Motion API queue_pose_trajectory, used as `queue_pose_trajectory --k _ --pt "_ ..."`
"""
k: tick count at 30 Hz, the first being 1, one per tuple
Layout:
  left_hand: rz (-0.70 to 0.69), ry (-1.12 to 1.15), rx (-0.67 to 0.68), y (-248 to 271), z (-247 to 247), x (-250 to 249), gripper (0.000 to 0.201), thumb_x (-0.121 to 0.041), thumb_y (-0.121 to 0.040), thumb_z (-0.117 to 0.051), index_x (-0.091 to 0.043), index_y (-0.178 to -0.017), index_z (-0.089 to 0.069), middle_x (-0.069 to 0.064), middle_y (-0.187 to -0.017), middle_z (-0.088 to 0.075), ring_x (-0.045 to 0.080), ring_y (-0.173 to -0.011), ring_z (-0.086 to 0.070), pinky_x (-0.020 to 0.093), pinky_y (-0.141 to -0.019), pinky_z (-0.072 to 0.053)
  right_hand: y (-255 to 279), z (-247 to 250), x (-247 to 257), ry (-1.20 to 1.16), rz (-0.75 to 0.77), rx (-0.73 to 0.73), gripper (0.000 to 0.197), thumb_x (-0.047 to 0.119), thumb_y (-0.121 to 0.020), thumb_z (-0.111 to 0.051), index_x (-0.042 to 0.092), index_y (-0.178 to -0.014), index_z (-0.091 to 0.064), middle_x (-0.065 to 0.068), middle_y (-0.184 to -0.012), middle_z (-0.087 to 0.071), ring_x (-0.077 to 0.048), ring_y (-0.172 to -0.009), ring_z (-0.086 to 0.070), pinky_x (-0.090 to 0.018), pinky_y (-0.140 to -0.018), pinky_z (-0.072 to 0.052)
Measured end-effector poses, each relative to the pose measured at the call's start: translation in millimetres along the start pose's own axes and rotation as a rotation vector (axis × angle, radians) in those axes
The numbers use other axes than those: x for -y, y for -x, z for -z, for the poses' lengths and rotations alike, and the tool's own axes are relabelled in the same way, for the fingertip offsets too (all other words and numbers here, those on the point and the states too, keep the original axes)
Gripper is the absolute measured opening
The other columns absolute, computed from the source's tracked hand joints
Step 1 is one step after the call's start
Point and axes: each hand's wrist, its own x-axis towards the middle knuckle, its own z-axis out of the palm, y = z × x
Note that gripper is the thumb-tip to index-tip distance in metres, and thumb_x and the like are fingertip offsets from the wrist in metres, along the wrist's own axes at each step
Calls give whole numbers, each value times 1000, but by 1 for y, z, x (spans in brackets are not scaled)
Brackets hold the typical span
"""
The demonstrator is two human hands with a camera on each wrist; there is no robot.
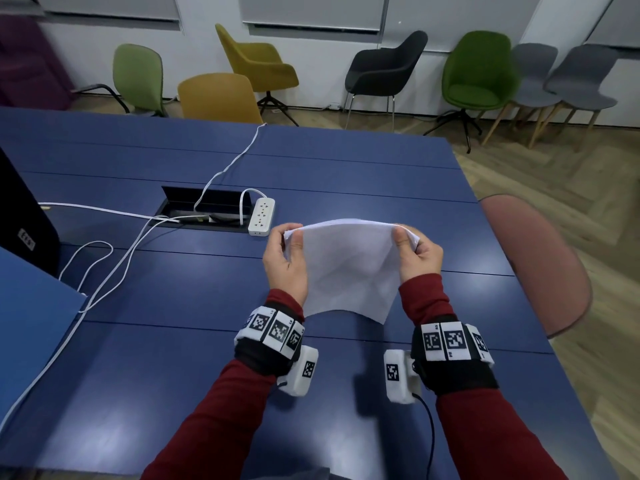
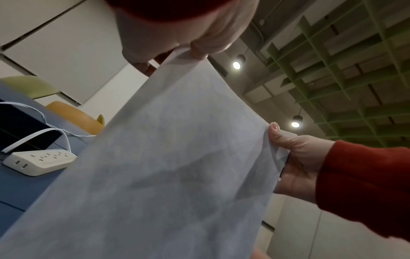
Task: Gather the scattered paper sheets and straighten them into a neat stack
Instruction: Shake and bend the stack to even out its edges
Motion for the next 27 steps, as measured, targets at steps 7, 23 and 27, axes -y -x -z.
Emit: queue_pose_trajectory --k 7,23,27 --pt "-12 46 -7 -4 6 0 13 -20 -94 -50 -29 -87 -54 -5 -87 -60 12 -84 -57 28 -81 -47 2 -3 1 1 12 31 14 14 -90 -58 13 -87 -71 7 -79 -69 -4 -77 -62 -26 -79 -52" --pt "-157 -10 174 -13 -11 -30 7 -13 -92 -53 -15 -86 -56 -15 -77 -53 2 -74 -52 19 -76 -44 -14 6 35 1006 158 391 35 53 -80 -56 19 -74 -59 -7 -66 -63 -37 -82 -61 -40 -79 -51" --pt "-98 -21 295 -9 -4 -29 10 -25 -85 -65 -22 -83 -56 -5 -79 -59 12 -77 -55 27 -75 -47 -7 3 30 1072 216 282 34 50 -86 -51 18 -77 -59 -3 -65 -52 -37 -78 -59 -35 -66 -43"
